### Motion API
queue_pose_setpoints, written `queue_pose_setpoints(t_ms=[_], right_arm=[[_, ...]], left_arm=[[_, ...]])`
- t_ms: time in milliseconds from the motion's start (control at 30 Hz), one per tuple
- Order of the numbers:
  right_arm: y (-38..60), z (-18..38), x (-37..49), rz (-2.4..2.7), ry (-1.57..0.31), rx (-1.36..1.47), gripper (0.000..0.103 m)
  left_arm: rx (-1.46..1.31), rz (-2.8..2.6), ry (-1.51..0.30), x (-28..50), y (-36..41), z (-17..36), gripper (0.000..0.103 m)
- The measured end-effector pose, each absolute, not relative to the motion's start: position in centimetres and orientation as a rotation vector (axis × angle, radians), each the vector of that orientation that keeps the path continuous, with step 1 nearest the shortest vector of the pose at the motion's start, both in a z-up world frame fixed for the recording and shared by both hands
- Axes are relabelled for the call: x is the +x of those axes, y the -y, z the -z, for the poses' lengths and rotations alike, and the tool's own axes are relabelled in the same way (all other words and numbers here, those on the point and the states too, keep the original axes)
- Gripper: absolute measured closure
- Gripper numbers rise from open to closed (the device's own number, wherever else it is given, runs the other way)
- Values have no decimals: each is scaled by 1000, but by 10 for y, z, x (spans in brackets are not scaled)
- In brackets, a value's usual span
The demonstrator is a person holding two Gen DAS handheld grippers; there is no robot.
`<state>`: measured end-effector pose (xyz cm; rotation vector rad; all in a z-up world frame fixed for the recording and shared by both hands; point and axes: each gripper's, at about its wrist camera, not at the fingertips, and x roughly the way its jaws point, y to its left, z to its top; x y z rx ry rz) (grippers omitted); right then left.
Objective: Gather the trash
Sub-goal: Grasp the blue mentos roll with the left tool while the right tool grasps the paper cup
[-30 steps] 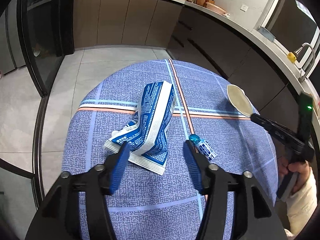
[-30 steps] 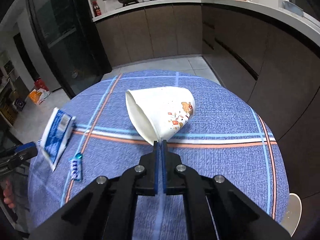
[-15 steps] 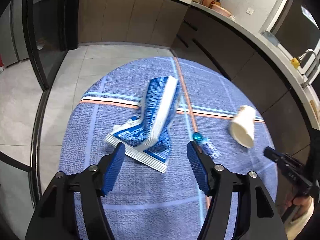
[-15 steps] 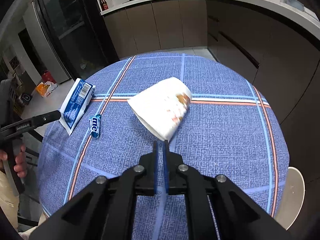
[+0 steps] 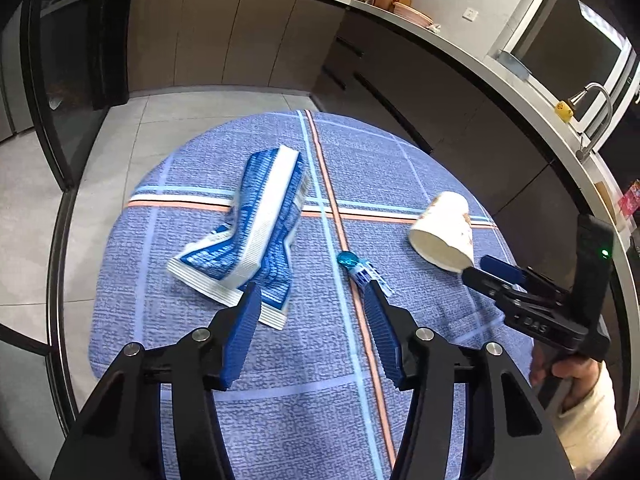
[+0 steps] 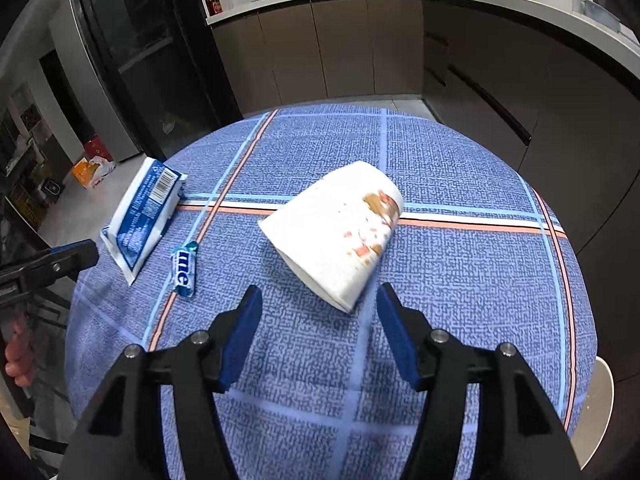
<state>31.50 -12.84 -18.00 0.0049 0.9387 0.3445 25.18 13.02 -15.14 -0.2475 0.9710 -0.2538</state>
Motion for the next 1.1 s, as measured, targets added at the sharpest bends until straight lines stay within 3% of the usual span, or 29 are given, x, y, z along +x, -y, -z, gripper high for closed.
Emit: queue_pose_setpoints(t_ms=[233,267,300,333,400,533,600,633,767,933,1000,1100], right_arm=[[130,187,327,-316,-933,18,41],[130,187,328,-315,-933,21,57],[131,188,329,-312,-936,23,80],[131,189,331,-307,-945,20,94],[133,189,331,-302,-949,21,100],[137,185,322,-323,-937,15,100],[139,183,318,-331,-929,20,99],[139,181,317,-329,-923,19,99],[141,177,317,-336,-905,11,95],[139,175,324,-353,-898,44,75],[139,175,327,-354,-897,61,62],[136,176,334,-342,-892,61,56]], left_arm=[[-264,314,-1014,262,-94,165,49],[-263,321,-1019,264,-88,168,50],[-259,323,-1022,267,-85,170,50],[-252,319,-1025,272,-79,174,50],[-259,308,-1034,282,-73,179,53],[-274,271,-1055,298,-67,189,54],[-274,264,-1059,303,-64,192,65],[-276,265,-1066,304,-63,194,78],[-273,261,-1073,303,-60,198,85],[-279,270,-1074,299,-62,197,88],[-278,274,-1075,297,-65,198,90],[-274,279,-1074,295,-65,199,90]])
